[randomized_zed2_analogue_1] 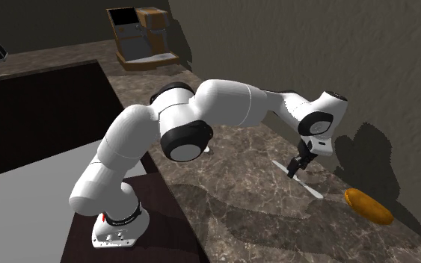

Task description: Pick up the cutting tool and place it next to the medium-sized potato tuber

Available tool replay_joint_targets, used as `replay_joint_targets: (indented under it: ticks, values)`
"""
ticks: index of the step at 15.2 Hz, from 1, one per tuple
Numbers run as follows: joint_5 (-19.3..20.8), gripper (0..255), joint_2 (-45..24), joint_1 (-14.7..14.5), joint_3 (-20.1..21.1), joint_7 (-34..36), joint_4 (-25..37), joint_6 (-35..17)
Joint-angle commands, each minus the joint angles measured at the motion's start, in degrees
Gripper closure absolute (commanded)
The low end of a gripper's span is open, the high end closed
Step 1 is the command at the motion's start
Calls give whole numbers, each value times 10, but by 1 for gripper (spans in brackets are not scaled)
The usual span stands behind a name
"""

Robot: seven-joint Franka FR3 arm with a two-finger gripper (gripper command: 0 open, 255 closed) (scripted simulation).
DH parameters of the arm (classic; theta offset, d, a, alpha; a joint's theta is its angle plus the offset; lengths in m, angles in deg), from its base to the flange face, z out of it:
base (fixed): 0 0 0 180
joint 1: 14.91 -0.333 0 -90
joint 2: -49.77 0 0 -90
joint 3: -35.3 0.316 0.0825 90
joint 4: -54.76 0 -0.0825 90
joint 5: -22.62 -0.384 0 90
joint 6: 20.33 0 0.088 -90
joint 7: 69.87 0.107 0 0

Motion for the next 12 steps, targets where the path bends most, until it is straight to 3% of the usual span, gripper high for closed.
replay_joint_targets:
  ticks: [1,5,12]
  values:
    - [0,0,0,0,0,0,0,0]
    - [-4,0,-1,-12,2,-7,75,73]
    - [-4,0,-1,-12,2,-7,75,73]
